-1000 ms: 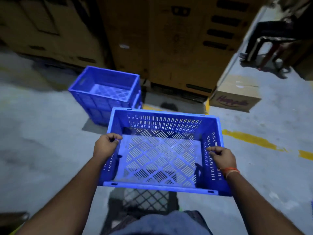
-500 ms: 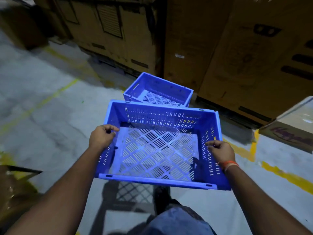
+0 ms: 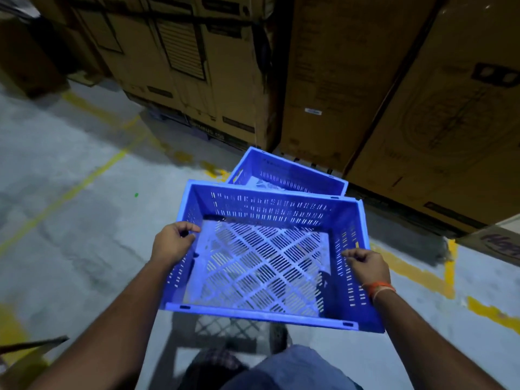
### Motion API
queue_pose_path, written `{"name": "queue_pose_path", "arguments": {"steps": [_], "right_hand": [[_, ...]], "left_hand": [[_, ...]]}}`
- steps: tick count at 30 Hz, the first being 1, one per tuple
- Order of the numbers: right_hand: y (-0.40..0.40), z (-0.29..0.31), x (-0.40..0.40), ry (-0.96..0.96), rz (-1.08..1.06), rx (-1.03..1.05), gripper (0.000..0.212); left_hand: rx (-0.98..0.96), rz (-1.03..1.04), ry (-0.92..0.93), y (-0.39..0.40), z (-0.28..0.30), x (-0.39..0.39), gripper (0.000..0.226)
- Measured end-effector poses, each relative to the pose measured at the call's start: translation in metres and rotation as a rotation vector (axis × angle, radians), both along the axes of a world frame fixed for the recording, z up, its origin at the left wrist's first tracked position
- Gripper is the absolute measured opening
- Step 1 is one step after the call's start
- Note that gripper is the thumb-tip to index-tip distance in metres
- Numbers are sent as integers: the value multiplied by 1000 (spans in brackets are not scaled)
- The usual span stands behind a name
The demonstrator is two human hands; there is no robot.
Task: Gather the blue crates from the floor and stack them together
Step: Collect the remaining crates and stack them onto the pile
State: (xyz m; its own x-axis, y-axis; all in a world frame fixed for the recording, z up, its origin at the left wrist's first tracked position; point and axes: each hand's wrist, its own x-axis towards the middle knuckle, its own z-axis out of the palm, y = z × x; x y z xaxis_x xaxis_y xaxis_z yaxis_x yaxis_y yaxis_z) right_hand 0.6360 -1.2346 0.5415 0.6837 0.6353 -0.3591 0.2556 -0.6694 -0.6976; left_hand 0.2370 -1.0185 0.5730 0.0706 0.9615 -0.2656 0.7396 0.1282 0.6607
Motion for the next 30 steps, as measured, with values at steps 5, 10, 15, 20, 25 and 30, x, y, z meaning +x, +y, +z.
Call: {"name": "queue_pose_path", "arguments": {"steps": [5, 10, 15, 20, 25, 30], "right_hand": [[46, -15, -14, 10, -65, -31, 24], [78, -13, -44, -14, -172, -46, 28], [90, -11, -65, -38, -272, -48, 28], [106, -9, -64, -43, -348, -83, 20], [130, -11, -44, -54, -390, -95, 14], [171, -7, 3, -67, -352, -91, 16]], "left_hand": [[-30, -114, 33, 76, -16, -6, 11], [-26, -217, 16, 151, -21, -5, 16], [-21, -343, 30, 203, -18, 13, 15], [-3, -458, 27, 243, -20, 43, 15], [0, -488, 52, 277, -31, 80, 14], [46, -481, 66, 309, -40, 117, 13]]}}
